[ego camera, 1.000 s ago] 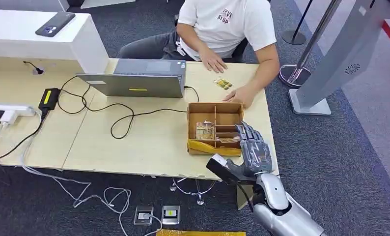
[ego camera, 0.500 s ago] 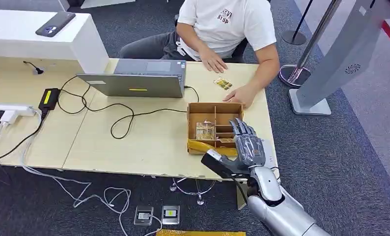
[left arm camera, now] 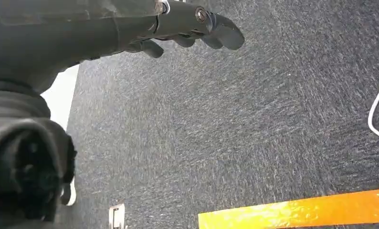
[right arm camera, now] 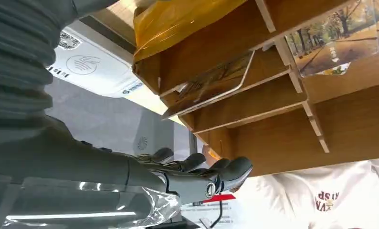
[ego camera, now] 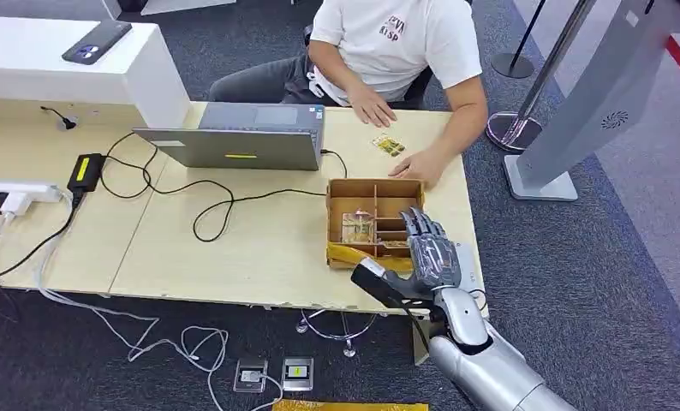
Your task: Pass the card to the sensor for recognition and then transmit it.
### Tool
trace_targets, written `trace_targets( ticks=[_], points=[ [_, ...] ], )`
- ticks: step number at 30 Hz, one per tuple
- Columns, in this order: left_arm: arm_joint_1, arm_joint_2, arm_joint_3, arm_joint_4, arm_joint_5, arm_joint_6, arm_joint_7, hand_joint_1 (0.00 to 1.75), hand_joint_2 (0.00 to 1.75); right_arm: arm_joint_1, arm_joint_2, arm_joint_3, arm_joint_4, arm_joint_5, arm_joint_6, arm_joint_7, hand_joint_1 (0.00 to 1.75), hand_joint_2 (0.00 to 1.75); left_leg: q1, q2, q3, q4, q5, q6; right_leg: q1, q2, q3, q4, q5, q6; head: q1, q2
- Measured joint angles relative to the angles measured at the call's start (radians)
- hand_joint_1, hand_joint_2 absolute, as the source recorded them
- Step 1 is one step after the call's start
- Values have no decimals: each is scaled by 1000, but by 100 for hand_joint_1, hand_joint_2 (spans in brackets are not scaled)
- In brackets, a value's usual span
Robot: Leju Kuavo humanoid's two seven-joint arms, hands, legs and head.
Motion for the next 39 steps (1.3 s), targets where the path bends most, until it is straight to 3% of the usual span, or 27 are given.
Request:
trace_targets(
  ticks=[19,20,39],
  points=[
    [1,-8,-2,0,0,1,0,0,0,-1,6,0,33,-18,-3,17,0,175,0,0,0,0,0,0,0,0,0,0,0,0,0,0],
    [1,-8,-2,0,0,1,0,0,0,-1,6,0,33,-18,-3,17,175,175,0,0,0,0,0,0,0,0,0,0,0,0,0,0],
    [1,-9,-7,0,0,0,0,0,0,-19,9,0,33,-10,-11,17,175,175,0,0,0,0,0,0,0,0,0,0,0,0,0,0]
  ],
)
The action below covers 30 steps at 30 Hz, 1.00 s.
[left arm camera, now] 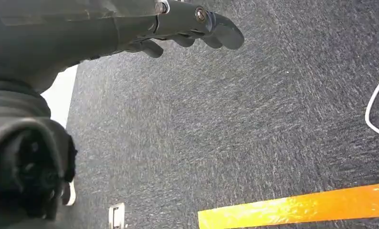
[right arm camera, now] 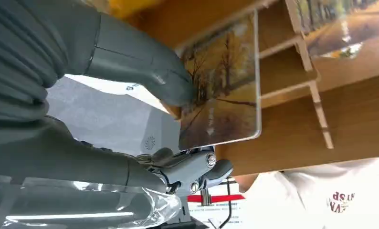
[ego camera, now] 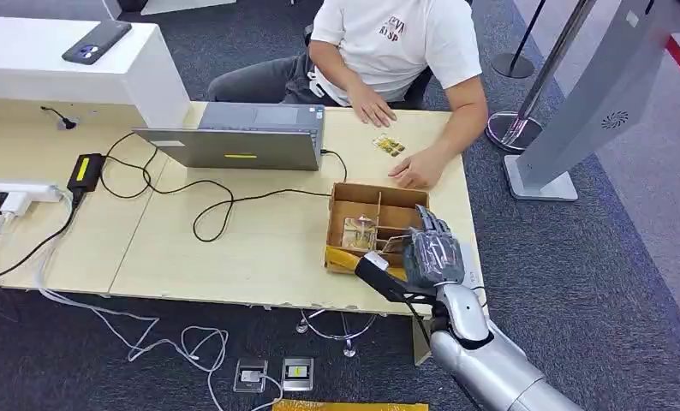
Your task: Pass the card to the sensor for recognition and then transmit it.
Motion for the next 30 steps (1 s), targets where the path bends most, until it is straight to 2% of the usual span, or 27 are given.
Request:
trace_targets(
  ticks=[30],
  points=[
    [1,-2,0,0,0,2,0,0,0,-34,31,-1,13,10,-3,-3,175,175,0,0,0,0,0,0,0,0,0,0,0,0,0,0]
  ],
)
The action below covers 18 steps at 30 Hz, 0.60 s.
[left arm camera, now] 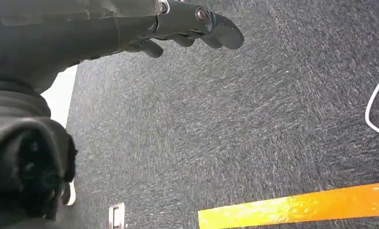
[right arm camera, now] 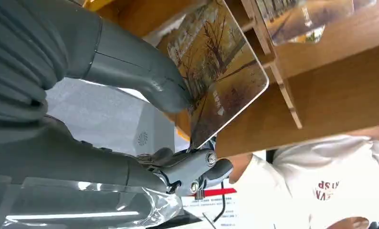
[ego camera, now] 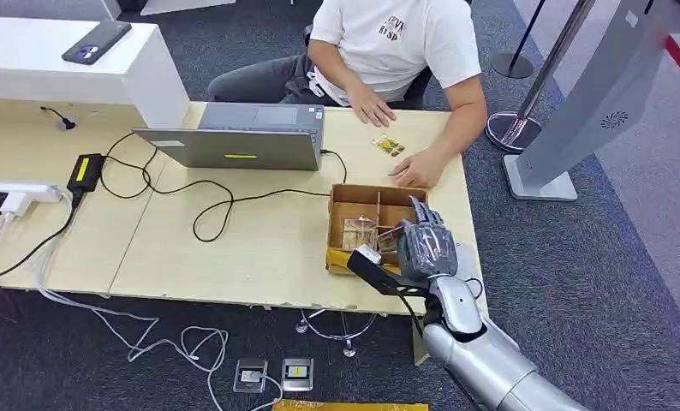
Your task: Pass the card to the sensor for recognition and then transmit it.
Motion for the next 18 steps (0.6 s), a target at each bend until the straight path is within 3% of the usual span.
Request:
trace_targets(
  ticks=[18],
  points=[
    [1,0,-12,0,0,0,0,0,0,-49,-1,-13,0,2,-22,14,175,175,0,0,0,0,0,0,0,0,0,0,0,0,0,0]
  ],
)
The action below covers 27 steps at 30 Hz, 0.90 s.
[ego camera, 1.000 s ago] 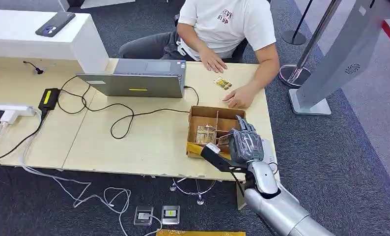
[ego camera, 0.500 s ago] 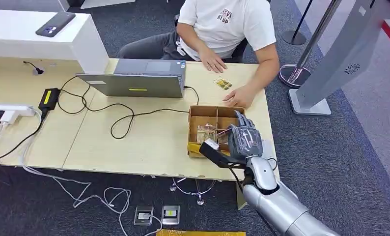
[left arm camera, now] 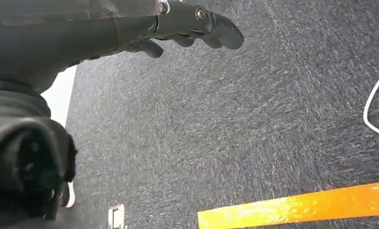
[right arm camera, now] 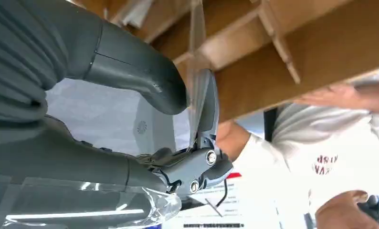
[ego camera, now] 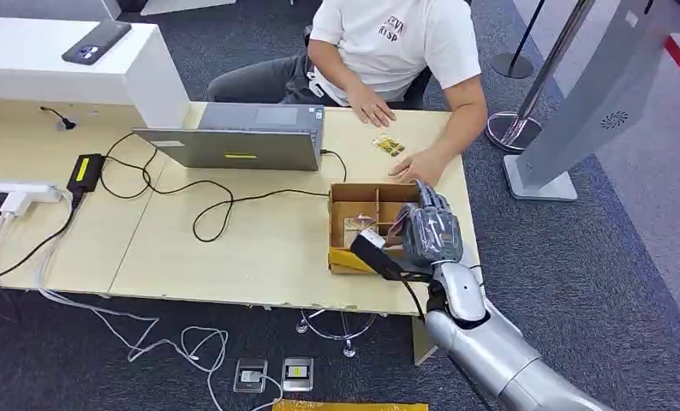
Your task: Pass the card to the sensor for recognition and then transmit it.
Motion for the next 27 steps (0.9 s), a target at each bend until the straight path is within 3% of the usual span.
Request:
trace_targets(
  ticks=[5,11,19,27],
  points=[
    [1,0,-7,0,0,0,0,0,0,-41,-5,-16,-14,16,-8,24,175,175,0,0,-1,0,0,0,0,0,-1,0,1,0,0,0],
    [1,5,-7,0,0,-9,-14,0,0,-188,-26,-40,-20,14,6,43,175,175,0,0,0,0,1,0,0,2,0,0,1,0,0,0],
    [1,17,-10,0,0,-10,-24,0,0,-263,-41,-46,-19,16,-3,54,175,175,0,0,0,0,1,0,0,2,-1,0,1,0,0,0],
    [1,23,-32,0,0,-11,-26,0,0,-401,-35,-28,32,40,82,73,175,175,0,0,-1,0,1,0,0,2,0,0,1,0,0,0]
  ],
)
